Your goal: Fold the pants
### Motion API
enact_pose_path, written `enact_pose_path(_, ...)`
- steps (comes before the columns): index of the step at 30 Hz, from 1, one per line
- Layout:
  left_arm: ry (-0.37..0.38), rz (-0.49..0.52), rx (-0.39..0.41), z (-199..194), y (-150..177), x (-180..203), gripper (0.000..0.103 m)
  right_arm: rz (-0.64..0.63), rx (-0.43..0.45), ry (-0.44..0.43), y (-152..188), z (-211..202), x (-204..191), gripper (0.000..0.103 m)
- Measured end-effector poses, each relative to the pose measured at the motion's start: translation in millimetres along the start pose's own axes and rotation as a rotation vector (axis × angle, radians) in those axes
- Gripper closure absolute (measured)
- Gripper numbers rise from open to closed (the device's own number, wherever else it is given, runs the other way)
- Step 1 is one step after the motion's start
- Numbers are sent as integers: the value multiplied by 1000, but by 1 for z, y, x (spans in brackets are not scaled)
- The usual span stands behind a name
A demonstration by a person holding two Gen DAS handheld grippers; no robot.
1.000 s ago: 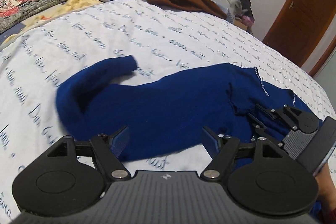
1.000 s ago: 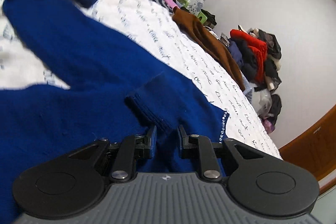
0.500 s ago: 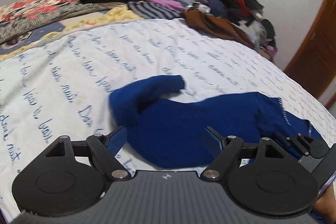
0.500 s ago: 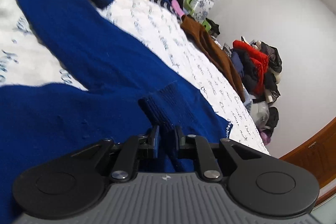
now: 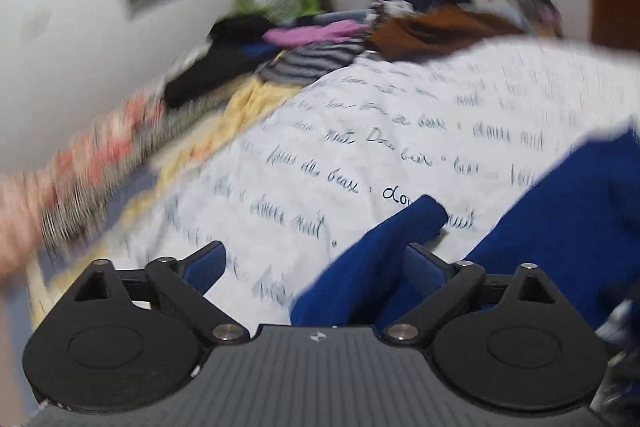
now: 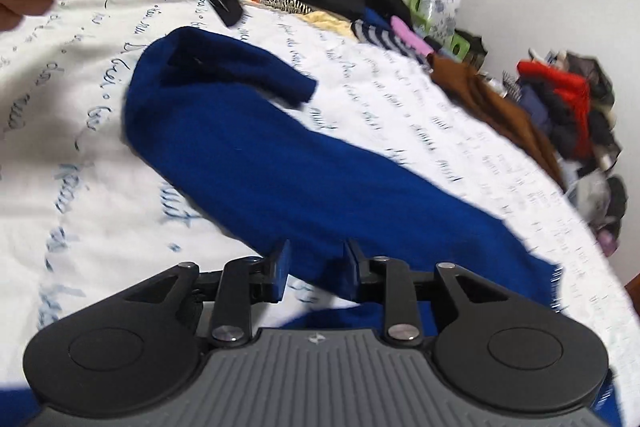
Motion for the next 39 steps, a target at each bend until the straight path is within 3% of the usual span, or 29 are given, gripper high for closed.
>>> enact_pose_path(4,-209,277,67,25,0,39,4,22,6,15,0,2,-1,74)
enact_pose_path(7,-272,355,42,52,4,53,4,54,8,9,1,3,4,74)
enact_pose_path(10,-281,272,7,62,9,38,3,80,8,7,2,-1,4,74)
enact_pose_path(15,-398,58,-33,53,22,-36,3,122,39,-18,-2,-10,9,71)
enact_pose_path(17,-430,-17,-50,46,31,-67,3,136,52,-48,-7,-13,7,56)
enact_pose_path(18,-446,-42,-62,43,35,-81,3,141,59,-60,-9,-13,6,42)
enact_pose_path(20,-466,-73,-96,38,46,-103,3,133,78,-76,-13,-17,0,36)
enact_pose_path(23,-432,-124,-130,26,64,-123,3,112,97,-103,-20,-22,-12,36)
enact_pose_path(27,-314,-276,-162,13,83,-136,3,137,101,-192,-29,-23,-22,35)
enact_pose_path(31,-220,-405,-169,-2,93,-147,3,246,57,-277,-43,0,-16,23)
enact_pose_path(34,-174,-456,-143,-18,96,-148,3,420,-47,-430,-48,30,-10,23)
enact_pose_path(36,-171,-467,-127,-29,97,-151,3,495,-69,-519,-51,40,-14,22)
enact_pose_path(39,-175,-495,-116,-41,99,-161,3,451,-51,-639,-62,30,-38,22)
Point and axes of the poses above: each gripper's, at about its wrist camera, not at the fingertips, and z roughly the way its jaws point, x to its right, y to its underside, the point moved 4 cm from there along z, roughly the way its jaws point, and after that the axes turned 5 degrees about y, right-handed, at the moved point
